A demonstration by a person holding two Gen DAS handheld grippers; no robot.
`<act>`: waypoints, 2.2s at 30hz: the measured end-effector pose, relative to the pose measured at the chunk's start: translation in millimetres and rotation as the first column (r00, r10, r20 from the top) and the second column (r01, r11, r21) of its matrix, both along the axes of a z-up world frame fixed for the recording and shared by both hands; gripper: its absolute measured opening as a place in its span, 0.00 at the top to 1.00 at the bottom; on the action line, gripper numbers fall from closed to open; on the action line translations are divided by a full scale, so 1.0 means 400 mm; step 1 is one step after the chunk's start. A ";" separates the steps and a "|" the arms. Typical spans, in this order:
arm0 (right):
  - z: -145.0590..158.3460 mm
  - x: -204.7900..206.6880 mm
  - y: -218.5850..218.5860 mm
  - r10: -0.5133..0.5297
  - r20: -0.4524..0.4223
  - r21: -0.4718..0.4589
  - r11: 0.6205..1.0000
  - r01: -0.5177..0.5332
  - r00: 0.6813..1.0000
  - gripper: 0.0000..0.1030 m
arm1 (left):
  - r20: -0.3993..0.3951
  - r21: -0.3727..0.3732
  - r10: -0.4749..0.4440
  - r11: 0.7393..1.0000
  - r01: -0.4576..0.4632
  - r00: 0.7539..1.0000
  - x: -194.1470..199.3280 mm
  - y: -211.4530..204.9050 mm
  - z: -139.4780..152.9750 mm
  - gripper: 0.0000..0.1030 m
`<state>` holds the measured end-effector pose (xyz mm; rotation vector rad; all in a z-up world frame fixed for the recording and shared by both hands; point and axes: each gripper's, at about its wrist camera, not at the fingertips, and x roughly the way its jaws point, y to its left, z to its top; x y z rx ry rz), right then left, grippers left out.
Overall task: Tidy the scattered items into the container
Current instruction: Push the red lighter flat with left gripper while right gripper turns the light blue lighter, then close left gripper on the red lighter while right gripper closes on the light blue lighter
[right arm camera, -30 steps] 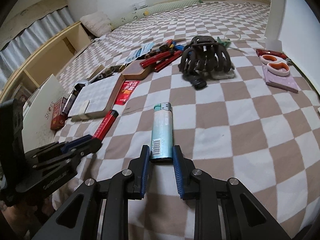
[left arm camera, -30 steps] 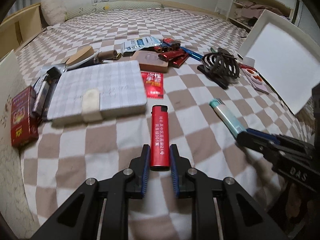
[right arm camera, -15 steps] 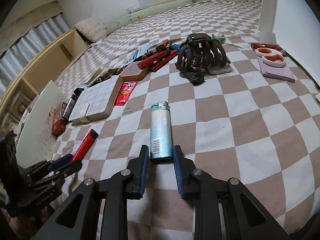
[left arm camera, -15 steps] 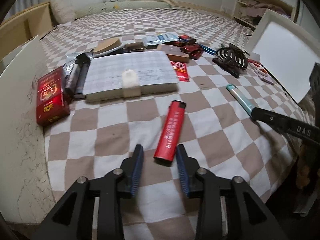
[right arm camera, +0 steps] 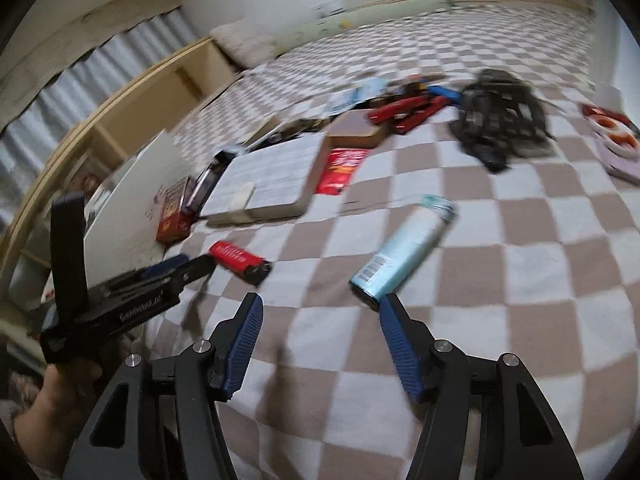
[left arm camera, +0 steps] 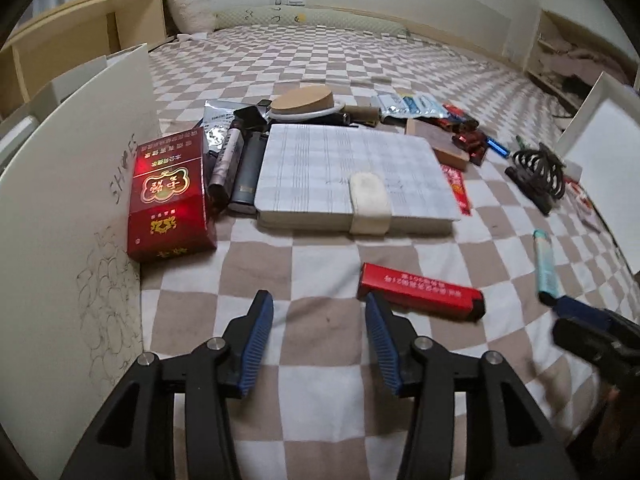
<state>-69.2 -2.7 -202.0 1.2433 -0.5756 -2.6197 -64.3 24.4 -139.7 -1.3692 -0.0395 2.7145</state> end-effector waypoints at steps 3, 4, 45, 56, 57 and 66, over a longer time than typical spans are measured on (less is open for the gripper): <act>0.004 -0.017 -0.017 0.045 -0.006 0.021 0.999 -0.045 0.999 0.40 | -0.017 0.100 -0.060 0.993 0.062 0.998 0.011 -0.003 0.009 0.14; 0.010 -0.016 -0.015 0.054 -0.009 0.012 0.998 -0.054 0.998 0.40 | -0.024 0.121 -0.079 0.989 0.082 0.997 0.015 0.001 0.013 0.08; -0.048 -0.130 0.033 0.294 0.116 0.376 0.871 -0.316 0.949 0.02 | -0.012 0.064 -0.242 0.968 0.242 0.970 -0.012 0.099 -0.036 0.22; -0.027 -0.075 0.013 0.235 0.045 0.373 0.898 -0.235 0.971 0.42 | -0.029 0.064 -0.207 0.976 0.208 0.978 -0.003 0.098 -0.036 0.22; -0.027 -0.068 0.013 0.231 0.046 0.352 0.907 -0.232 0.972 0.42 | -0.031 0.067 -0.207 0.976 0.208 0.978 -0.002 0.096 -0.036 0.22; 0.059 -0.067 0.053 0.265 -0.029 0.320 0.916 -0.242 0.964 0.05 | -0.033 0.089 -0.208 0.974 0.210 0.978 -0.001 0.088 -0.036 0.22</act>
